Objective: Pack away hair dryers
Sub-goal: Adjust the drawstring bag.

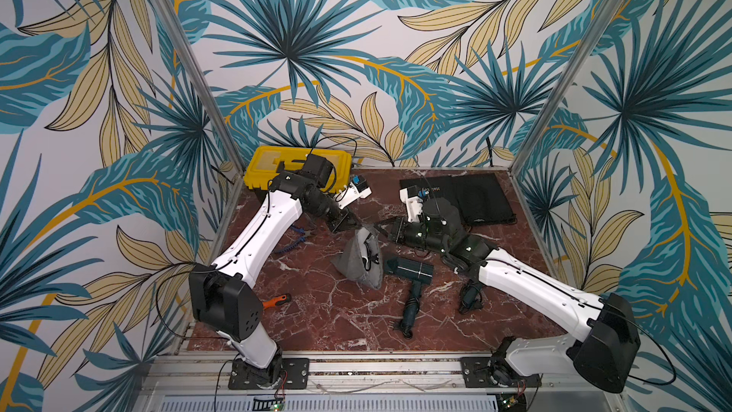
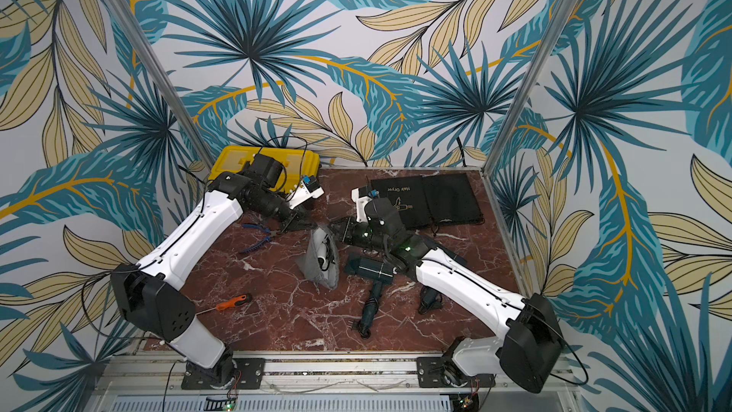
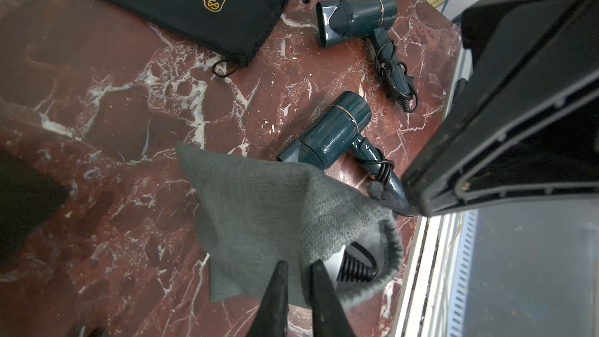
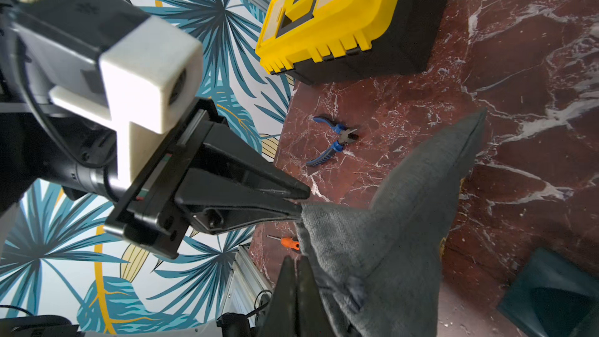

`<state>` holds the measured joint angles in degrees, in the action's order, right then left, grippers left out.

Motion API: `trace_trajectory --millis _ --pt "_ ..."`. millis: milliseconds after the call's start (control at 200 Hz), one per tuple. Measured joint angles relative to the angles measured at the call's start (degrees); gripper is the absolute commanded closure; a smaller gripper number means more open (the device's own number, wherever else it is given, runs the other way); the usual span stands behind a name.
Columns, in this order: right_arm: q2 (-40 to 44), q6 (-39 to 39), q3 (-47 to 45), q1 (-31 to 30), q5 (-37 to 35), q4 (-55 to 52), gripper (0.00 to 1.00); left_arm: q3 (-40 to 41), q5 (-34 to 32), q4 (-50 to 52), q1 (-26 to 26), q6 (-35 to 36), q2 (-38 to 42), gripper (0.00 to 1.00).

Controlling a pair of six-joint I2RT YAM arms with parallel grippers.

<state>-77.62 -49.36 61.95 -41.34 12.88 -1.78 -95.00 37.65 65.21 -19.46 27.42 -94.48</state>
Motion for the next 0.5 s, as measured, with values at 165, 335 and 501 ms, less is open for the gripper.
trace_trajectory --millis 165,335,501 --pt "-1.7 0.9 1.9 0.0 0.0 -2.6 1.00 0.0 2.2 -0.3 0.5 -0.5 0.4 0.11" --pt "-3.1 1.4 3.8 0.0 0.0 -3.8 1.00 0.0 2.1 -0.3 0.5 -1.8 3.0 0.06" --pt "-5.0 1.5 6.8 0.0 0.7 -4.8 1.00 2.2 1.0 -0.8 0.8 -2.8 10.1 0.10"
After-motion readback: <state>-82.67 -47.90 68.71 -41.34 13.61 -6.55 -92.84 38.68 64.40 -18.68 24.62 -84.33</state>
